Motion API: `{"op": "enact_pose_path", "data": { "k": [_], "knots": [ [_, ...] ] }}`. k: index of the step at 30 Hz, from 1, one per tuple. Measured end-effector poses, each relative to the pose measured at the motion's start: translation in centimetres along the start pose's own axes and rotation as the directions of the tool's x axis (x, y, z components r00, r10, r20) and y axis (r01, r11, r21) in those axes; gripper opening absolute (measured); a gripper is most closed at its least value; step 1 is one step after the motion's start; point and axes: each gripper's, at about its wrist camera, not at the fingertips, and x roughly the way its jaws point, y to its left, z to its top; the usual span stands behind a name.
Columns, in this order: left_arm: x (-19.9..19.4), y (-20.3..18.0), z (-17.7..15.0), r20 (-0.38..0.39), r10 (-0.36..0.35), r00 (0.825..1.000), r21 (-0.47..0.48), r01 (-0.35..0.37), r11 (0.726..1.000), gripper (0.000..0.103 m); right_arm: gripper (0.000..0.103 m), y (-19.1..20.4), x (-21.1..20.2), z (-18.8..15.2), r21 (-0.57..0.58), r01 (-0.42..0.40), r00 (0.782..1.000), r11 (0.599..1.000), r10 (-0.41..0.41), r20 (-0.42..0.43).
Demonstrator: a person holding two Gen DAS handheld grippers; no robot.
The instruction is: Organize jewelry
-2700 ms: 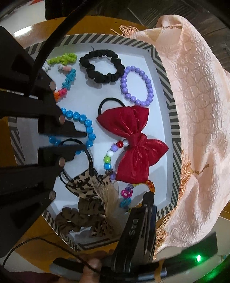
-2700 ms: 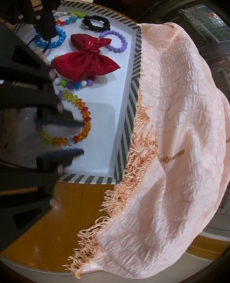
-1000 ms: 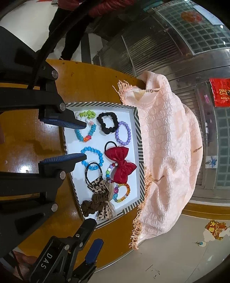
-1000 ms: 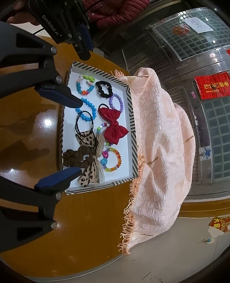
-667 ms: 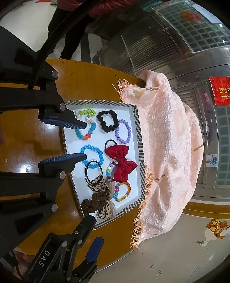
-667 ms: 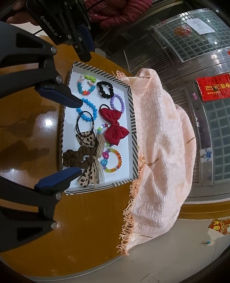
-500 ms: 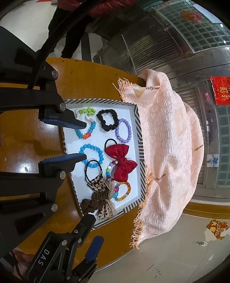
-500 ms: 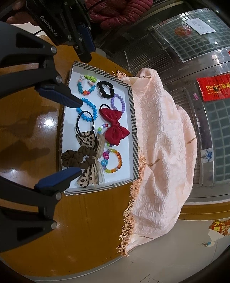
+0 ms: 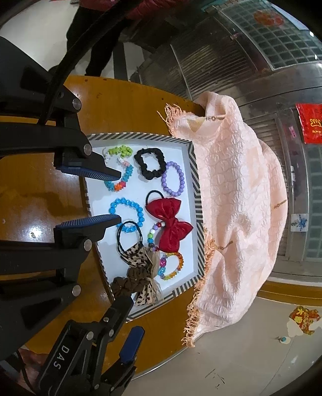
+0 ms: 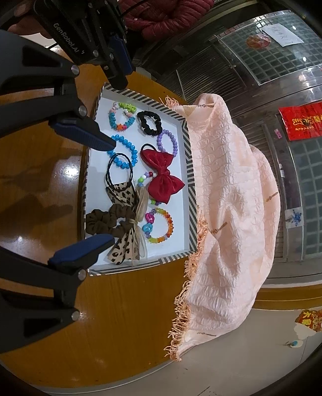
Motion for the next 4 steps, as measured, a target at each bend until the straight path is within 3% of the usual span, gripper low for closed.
{"op": "enact_pose_path", "data": {
  "k": [4],
  "knots": [
    [0.12,0.34,0.04,0.001,-0.001,1.0,-0.004,0.001,1.0,0.022,0.073,-0.19,0.17,0.14,0.003,0.002,1.0,1.0,-0.002,-0.001]
  ]
}}
